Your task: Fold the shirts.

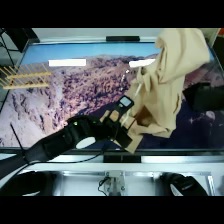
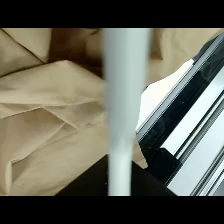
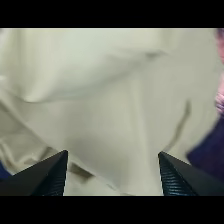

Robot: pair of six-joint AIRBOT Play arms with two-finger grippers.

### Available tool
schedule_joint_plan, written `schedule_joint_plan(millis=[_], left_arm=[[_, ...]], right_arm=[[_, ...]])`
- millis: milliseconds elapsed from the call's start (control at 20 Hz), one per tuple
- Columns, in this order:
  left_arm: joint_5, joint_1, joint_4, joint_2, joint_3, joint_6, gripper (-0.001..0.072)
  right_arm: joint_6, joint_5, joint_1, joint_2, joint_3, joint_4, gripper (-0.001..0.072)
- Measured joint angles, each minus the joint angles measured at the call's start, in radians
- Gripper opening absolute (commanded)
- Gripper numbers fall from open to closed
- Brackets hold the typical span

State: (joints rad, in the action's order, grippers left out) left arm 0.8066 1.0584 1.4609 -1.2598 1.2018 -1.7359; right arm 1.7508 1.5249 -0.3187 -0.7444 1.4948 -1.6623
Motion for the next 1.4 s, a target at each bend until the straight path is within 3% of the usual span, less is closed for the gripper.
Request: schedule_joint_plan(millis=[150,450,550,650,800,1050,1100,1150,1200,1400], left_arm=[[0.070,0.000,0.019,0.003,0.000,0.023,0.0045],[0.191,0.000,0.038,0.006,0.000,0.069,0.0046],[0.203,0.000,0.040,0.006,0.000,0.075,0.0046],[0.207,0.000,0.042,0.005,0.000,0.077,0.0046],[0.213,0.000,0.043,0.005,0.000,0.079,0.0046],[0.214,0.000,0.043,0.005,0.000,0.082,0.0045],[0.214,0.000,0.043,0.005,0.000,0.082,0.0045],[0.214,0.000,0.043,0.005,0.000,0.082,0.0046],[0.214,0.000,0.043,0.005,0.000,0.082,0.0045],[0.198,0.001,0.036,0.005,0.000,0.082,0.0046]], right_arm=[[-0.005,-0.003,0.000,0.000,-0.074,-0.069,0.0679],[0.020,-0.239,0.000,-0.006,-0.105,-0.072,0.0678],[0.034,-0.280,0.000,-0.034,-0.106,-0.089,0.0464],[0.043,-0.314,0.000,-0.076,-0.106,-0.099,0.0066],[0.056,-0.391,0.000,-0.123,-0.106,-0.126,0.0059],[0.198,-0.555,0.031,-0.154,-0.087,-0.372,0.0061],[0.223,-0.568,0.058,-0.164,-0.086,-0.399,0.0140],[0.248,-0.579,0.093,-0.177,-0.084,-0.409,0.0527],[0.262,-0.588,0.130,-0.193,-0.084,-0.405,0.0672],[0.257,-0.629,0.264,-0.243,-0.081,-0.272,0.0672]])
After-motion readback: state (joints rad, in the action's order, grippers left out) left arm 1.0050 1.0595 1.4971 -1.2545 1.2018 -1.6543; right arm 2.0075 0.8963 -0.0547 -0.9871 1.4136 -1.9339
